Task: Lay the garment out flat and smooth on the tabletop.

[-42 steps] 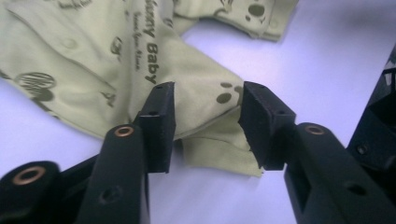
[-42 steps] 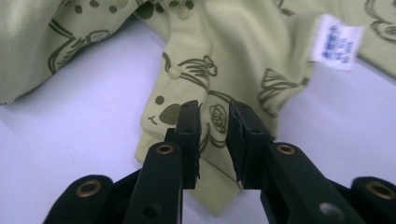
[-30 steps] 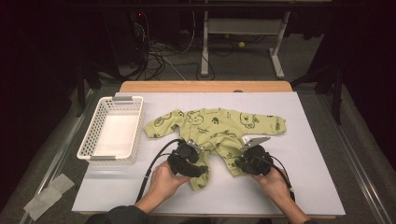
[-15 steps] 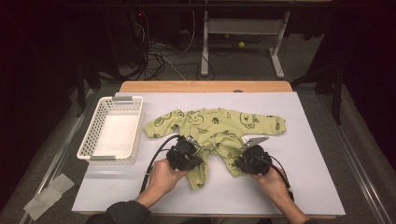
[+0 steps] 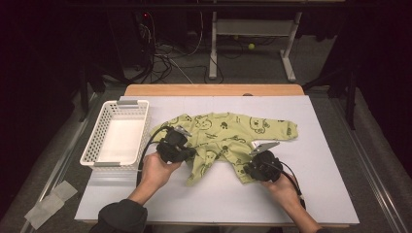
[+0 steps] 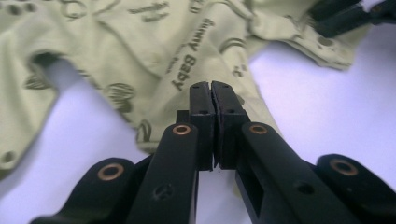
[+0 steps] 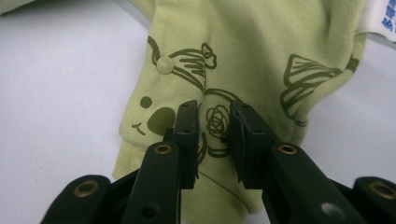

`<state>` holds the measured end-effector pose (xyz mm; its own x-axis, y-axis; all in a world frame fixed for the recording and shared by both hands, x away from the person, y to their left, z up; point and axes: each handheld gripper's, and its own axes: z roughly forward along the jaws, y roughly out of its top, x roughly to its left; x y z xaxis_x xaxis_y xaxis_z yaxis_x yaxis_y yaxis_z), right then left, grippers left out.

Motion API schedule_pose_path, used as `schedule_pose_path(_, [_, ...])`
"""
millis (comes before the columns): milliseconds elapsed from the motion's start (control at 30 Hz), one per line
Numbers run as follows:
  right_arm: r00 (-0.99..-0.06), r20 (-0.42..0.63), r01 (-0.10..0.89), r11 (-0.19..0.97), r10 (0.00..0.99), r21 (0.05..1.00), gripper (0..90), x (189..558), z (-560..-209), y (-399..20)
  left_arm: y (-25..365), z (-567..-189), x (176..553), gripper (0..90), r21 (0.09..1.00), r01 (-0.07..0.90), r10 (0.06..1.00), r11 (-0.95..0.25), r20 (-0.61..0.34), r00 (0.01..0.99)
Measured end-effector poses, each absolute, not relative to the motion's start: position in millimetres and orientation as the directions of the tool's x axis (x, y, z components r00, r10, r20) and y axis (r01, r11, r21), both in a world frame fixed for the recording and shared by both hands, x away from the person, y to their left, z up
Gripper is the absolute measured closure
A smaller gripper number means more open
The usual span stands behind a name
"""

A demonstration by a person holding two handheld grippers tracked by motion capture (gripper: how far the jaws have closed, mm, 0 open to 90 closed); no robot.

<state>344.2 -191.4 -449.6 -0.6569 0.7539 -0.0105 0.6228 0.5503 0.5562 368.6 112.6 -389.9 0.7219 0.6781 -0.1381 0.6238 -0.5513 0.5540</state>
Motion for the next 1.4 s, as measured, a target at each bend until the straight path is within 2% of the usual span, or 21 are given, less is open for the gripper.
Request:
schedule_pose_path(300, [-0.664, -0.013, 0.615, 0.556, 0.748, 0.559, 74.0, 345, -450, -186, 117, -424, 393, 84.7, 0.455, 0.681, 0.723, -0.573, -0.109, 0.682])
schedule_pose_path(500, [-0.665, -0.010, 0.615, 0.556, 0.746, 0.559, 74.0, 345, -450, -185, 127, -440, 404, 84.5, 0.451, 0.718, 0.731, -0.530, -0.186, 0.657])
schedule_pose_path(633, [-0.666, -0.009, 0.614, 0.556, 0.746, 0.560, 74.0, 345, -450, -185, 125, -432, 396, 82.8, 0.481, 0.693, 0.722, -0.537, -0.162, 0.673])
schedule_pose_path(733, [-0.666, -0.011, 0.614, 0.557, 0.746, 0.559, 73.8, 345, -450, -185, 125, -423, 389, 71.1, 0.512, 0.676, 0.723, -0.529, -0.146, 0.676])
schedule_pose_path(867, [-0.664, -0.012, 0.616, 0.556, 0.747, 0.558, 73.9, 345, -450, -184, 129, -412, 382, 63.9, 0.549, 0.669, 0.719, -0.501, -0.166, 0.675])
schedule_pose_path(1200, [-0.667, -0.020, 0.612, 0.563, 0.745, 0.555, 74.0, 346, -450, -181, 117, -381, 358, 59.0, 0.620, 0.600, 0.662, -0.506, -0.168, 0.731])
schedule_pose_path(1400, [-0.667, -0.019, 0.612, 0.562, 0.745, 0.557, 74.0, 346, -451, -181, 94, -383, 344, 58.3, 0.591, 0.557, 0.618, -0.583, -0.122, 0.777])
